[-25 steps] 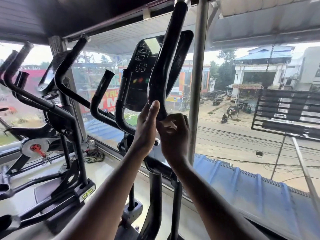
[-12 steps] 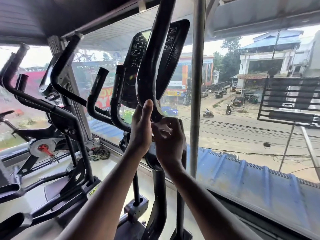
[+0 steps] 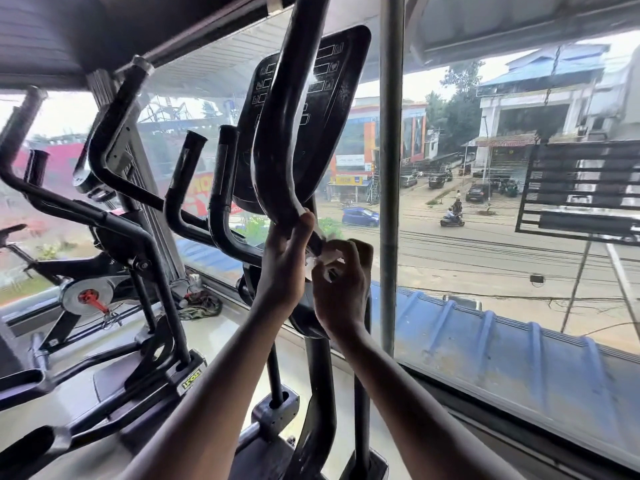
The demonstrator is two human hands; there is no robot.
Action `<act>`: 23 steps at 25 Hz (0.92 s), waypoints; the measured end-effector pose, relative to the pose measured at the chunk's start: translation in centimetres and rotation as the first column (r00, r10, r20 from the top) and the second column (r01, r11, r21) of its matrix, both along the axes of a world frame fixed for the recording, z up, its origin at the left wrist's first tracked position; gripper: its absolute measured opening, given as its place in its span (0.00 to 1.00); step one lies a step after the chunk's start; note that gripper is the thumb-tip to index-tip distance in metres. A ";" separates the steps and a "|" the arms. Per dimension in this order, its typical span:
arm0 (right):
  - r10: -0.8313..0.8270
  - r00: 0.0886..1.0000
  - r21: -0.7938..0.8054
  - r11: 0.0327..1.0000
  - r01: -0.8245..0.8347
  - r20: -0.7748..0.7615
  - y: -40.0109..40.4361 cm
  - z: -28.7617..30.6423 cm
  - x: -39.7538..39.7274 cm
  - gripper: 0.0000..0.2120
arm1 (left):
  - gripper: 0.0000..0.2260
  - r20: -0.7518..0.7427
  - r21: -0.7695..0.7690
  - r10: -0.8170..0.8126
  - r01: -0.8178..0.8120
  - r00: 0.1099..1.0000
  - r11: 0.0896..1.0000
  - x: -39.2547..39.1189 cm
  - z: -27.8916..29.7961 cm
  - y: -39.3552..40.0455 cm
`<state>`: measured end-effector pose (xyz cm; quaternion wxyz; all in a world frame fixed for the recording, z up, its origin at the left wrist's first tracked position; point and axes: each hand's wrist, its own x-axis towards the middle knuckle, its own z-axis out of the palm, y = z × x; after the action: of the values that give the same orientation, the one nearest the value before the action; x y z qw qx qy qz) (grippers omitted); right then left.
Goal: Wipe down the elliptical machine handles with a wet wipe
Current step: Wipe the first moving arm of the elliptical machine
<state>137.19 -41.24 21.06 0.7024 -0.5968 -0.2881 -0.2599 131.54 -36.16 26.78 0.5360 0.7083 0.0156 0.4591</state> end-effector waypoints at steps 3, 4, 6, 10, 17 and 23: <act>0.015 0.994 -0.038 0.999 -0.019 -0.105 -0.6 -0.7 1.3 0.14 | 0.18 -0.105 0.021 0.035 -0.033 0.994 0.999 0.4 -0.5 0.3; 0.020 0.970 -0.071 0.997 -0.039 -0.244 -0.8 -1.0 2.1 0.14 | 0.17 -0.120 0.025 0.029 -0.026 0.992 0.999 0.5 -0.6 0.4; 0.034 0.911 -0.109 0.990 -0.086 -0.410 -1.0 -1.2 2.9 0.16 | 0.19 -0.123 0.017 0.000 0.003 0.992 1.000 0.6 -0.7 0.4; 0.066 0.984 -0.068 0.995 -0.078 -0.164 -0.7 -0.8 2.0 0.18 | 0.20 -0.143 -0.005 0.045 -0.046 0.989 0.999 1.8 -1.8 1.0; 0.076 0.983 -0.263 0.958 -0.119 -0.167 -1.0 -1.3 4.1 0.26 | 0.22 -0.150 0.040 0.134 -0.130 0.980 0.991 2.2 -2.5 0.5; 0.155 0.972 -0.333 0.920 -0.207 -0.175 -1.7 -2.3 6.1 0.25 | 0.12 -0.151 0.028 0.202 -0.200 0.968 0.979 3.1 -2.9 0.4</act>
<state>143.27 -42.95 18.80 0.6256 -0.6997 -0.3318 -0.0946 134.69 -35.74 23.86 0.4796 0.7394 0.1255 0.4555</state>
